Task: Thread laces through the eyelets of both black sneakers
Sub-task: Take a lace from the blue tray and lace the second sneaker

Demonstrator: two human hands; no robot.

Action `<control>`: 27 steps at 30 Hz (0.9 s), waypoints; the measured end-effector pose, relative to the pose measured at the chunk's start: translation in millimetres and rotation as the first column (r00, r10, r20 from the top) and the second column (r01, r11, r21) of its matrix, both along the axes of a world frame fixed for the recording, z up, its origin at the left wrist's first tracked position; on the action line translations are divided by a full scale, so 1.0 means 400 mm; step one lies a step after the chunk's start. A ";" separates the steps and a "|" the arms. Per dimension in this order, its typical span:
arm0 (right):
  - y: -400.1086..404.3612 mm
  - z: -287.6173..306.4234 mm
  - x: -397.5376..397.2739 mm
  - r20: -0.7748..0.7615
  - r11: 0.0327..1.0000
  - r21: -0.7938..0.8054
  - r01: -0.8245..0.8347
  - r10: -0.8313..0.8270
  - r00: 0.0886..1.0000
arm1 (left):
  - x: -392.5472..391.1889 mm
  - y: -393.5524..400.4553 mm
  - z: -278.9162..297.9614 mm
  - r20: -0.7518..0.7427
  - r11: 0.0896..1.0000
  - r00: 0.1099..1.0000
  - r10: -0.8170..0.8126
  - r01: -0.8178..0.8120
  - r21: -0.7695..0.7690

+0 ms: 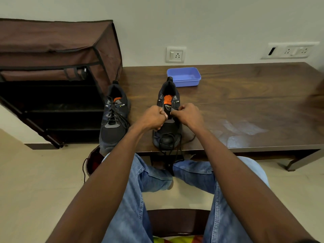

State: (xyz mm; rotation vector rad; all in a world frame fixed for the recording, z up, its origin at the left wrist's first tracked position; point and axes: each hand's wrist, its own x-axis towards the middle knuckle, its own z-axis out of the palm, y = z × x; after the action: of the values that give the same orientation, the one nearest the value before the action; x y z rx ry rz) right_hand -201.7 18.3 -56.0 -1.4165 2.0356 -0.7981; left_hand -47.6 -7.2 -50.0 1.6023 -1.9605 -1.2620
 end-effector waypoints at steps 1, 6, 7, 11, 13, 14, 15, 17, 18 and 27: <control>-0.002 0.000 0.001 -0.011 1.000 0.002 0.002 -0.002 1.000 | 0.014 -0.001 0.002 0.009 0.999 0.999 -0.041 0.041 0.028; -0.010 -0.001 0.006 -0.058 1.000 0.007 -0.024 0.024 0.998 | 0.079 0.036 0.034 0.086 0.886 0.921 -0.380 0.336 0.318; -0.011 -0.001 0.007 -0.064 1.000 0.007 -0.026 0.026 0.998 | 0.089 0.044 0.039 0.088 0.843 0.897 -0.434 0.369 0.390; -0.010 -0.003 0.004 -0.048 1.000 0.028 -0.008 0.009 0.999 | 0.133 0.063 0.039 0.198 0.631 0.727 -0.658 0.389 0.671; -0.008 0.005 -0.003 0.032 0.994 0.109 -0.010 0.006 0.999 | 0.146 0.064 0.032 0.287 0.647 0.694 -0.660 0.331 0.686; -0.004 0.015 -0.009 0.095 0.982 0.187 -0.020 0.002 0.995 | 0.151 0.064 0.034 0.336 0.695 0.709 -0.620 0.299 0.654; -0.001 0.024 -0.017 0.163 0.960 0.278 -0.041 -0.005 0.987 | 0.155 0.061 0.036 0.373 0.756 0.743 -0.556 0.266 0.597; 0.007 0.038 -0.037 0.259 0.888 0.443 -0.126 0.009 0.966 | 0.159 0.051 0.040 0.379 0.882 0.852 -0.362 0.182 0.435; 0.011 0.041 -0.046 0.278 0.847 0.503 -0.171 0.029 0.960 | 0.156 0.043 0.044 0.339 0.931 0.906 -0.253 0.133 0.339; 0.055 0.019 -0.028 0.350 0.750 0.588 -0.302 0.101 0.931 | 0.039 0.025 0.020 0.087 0.994 0.996 0.015 -0.006 -0.107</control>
State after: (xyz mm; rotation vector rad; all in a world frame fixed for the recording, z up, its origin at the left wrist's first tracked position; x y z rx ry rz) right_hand -212.7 40.5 -48.4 -1.0183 1.6415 -0.1620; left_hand -32.1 2.7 -42.1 1.6383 -2.0324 -1.0804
